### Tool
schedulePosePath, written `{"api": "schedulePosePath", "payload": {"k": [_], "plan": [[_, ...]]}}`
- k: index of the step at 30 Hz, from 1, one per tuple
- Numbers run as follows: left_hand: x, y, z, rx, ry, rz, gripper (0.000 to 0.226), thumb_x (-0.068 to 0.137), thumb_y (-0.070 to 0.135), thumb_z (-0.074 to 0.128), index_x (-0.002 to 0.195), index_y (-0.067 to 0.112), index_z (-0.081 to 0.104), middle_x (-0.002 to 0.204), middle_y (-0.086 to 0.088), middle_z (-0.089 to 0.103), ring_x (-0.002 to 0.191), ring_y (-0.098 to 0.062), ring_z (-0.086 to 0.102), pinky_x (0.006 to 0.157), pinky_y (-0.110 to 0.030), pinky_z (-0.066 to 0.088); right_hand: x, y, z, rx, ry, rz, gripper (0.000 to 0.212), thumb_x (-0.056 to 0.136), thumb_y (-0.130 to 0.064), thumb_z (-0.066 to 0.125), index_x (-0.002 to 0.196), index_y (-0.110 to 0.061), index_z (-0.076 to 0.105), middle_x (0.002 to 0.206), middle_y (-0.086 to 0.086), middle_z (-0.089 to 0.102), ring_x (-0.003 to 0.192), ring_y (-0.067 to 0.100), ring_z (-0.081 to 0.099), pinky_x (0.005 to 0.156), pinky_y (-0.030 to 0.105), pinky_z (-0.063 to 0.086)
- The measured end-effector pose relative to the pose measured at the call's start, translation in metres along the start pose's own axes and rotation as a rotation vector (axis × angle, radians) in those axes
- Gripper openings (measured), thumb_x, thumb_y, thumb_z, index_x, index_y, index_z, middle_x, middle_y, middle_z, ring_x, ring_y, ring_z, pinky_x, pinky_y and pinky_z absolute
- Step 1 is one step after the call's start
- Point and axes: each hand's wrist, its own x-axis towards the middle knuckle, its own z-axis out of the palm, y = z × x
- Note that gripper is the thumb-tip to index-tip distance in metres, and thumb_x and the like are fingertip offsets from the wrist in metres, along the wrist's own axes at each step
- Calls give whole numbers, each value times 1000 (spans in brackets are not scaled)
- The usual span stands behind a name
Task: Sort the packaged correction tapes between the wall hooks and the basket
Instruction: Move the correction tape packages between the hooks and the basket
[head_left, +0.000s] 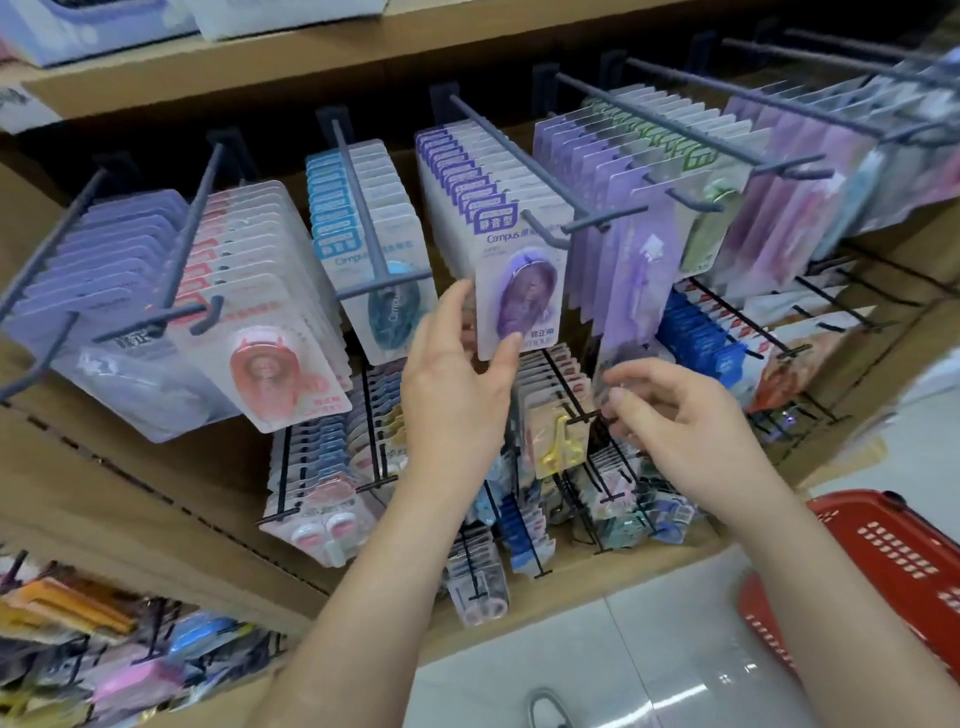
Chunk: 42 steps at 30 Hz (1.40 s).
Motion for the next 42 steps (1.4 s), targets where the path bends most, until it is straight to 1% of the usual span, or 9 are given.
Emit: {"api": "schedulePosePath", "payload": {"k": [4, 8, 14, 19, 24, 27, 29, 36, 42], "plan": [[-40, -6, -24, -23, -30, 158, 31, 91, 15, 69, 121, 19, 64, 105, 5, 59, 94, -4, 59, 82, -28, 55, -41, 15, -12, -166, 25, 49, 18, 93, -23, 63, 91, -41, 65, 83, -6, 71, 79, 15, 70, 80, 44, 58], [-80, -23, -33, -44, -227, 267, 14, 94, 14, 63, 103, 16, 74, 91, 13, 65, 85, 4, 60, 74, -10, 47, -93, 33, -28, -365, 66, 110, 17, 93, -20, 64, 93, -36, 66, 82, -14, 69, 73, 5, 64, 70, 20, 49], [-126, -42, -1, -14, -557, 337, 20, 88, -1, 67, 96, 15, 75, 91, 12, 66, 86, 2, 60, 76, -13, 48, -183, 93, -60, -605, 103, 365, 16, 95, -24, 61, 109, -27, 69, 88, -8, 73, 88, 20, 67, 82, 39, 52], [-160, -27, 58, 8, -828, 384, 23, 85, 6, 57, 95, 15, 76, 94, 9, 70, 85, -3, 60, 78, -19, 48, -259, 140, -96, -521, 241, 607, 23, 94, -17, 61, 115, -24, 68, 92, -7, 70, 85, 16, 65, 80, 35, 53], [-201, 2, 149, 90, -1188, 188, 22, 92, 10, 62, 102, 26, 74, 95, 11, 72, 85, -8, 66, 82, -24, 50, -316, 194, -143, -224, 572, 780, 22, 95, -14, 62, 112, -27, 64, 92, -7, 68, 79, 6, 64, 64, 8, 44], [-232, 19, 211, 92, -1274, 109, 29, 92, 11, 62, 90, 39, 70, 89, 16, 72, 82, -5, 66, 81, -28, 52, -335, 230, -178, -121, 719, 848, 22, 95, -15, 62, 110, -31, 62, 92, -6, 68, 78, 9, 64, 66, 16, 46], [-251, 29, 253, 76, -1300, 89, 36, 92, 11, 62, 83, 46, 65, 84, 23, 70, 78, 5, 64, 75, -20, 49, -341, 256, -203, -56, 795, 889, 22, 94, -16, 62, 110, -30, 63, 92, -7, 68, 80, 15, 64, 74, 27, 50], [-286, 59, 382, 29, -1299, 6, 29, 93, 6, 58, 89, 33, 68, 88, 15, 70, 84, 3, 63, 71, -11, 43, -318, 341, -281, 44, 834, 992, 23, 94, -18, 60, 115, -27, 64, 97, -10, 67, 88, 19, 65, 83, 37, 53], [-282, 42, 505, 102, -1310, -27, 24, 90, 8, 61, 90, 30, 69, 92, 10, 71, 90, -11, 65, 85, -29, 51, -250, 434, -324, 118, 815, 1030, 23, 91, -17, 64, 112, -27, 65, 97, -6, 68, 91, 19, 67, 91, 48, 55]]}}
